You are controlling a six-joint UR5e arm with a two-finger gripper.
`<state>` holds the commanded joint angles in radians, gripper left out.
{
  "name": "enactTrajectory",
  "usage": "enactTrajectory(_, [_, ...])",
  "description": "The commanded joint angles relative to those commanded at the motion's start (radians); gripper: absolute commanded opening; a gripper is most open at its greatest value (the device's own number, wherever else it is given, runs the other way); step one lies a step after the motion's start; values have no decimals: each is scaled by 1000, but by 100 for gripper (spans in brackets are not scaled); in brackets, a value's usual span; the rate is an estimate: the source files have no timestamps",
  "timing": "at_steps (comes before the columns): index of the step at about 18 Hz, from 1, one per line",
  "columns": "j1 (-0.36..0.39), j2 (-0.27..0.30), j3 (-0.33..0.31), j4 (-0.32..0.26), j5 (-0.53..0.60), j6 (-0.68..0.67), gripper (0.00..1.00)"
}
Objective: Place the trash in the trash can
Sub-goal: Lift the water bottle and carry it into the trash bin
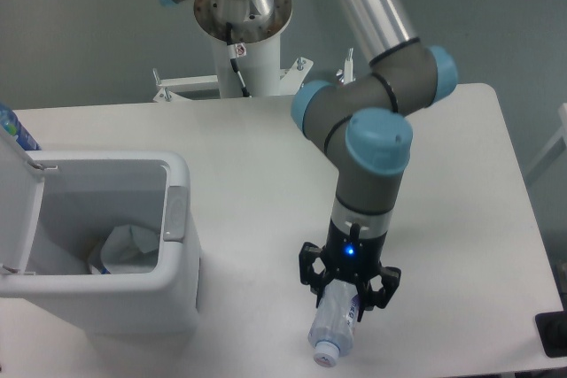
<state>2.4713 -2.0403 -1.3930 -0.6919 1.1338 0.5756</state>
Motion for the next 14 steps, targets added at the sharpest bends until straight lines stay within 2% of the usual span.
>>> enactTrajectory(5, [-23,67,55,3,-95,-95,63])
enactTrajectory(11, [-87,158,54,3,-106,-123,63])
enactTrajectory(14, [-143,198,22,3,-104,-138,63])
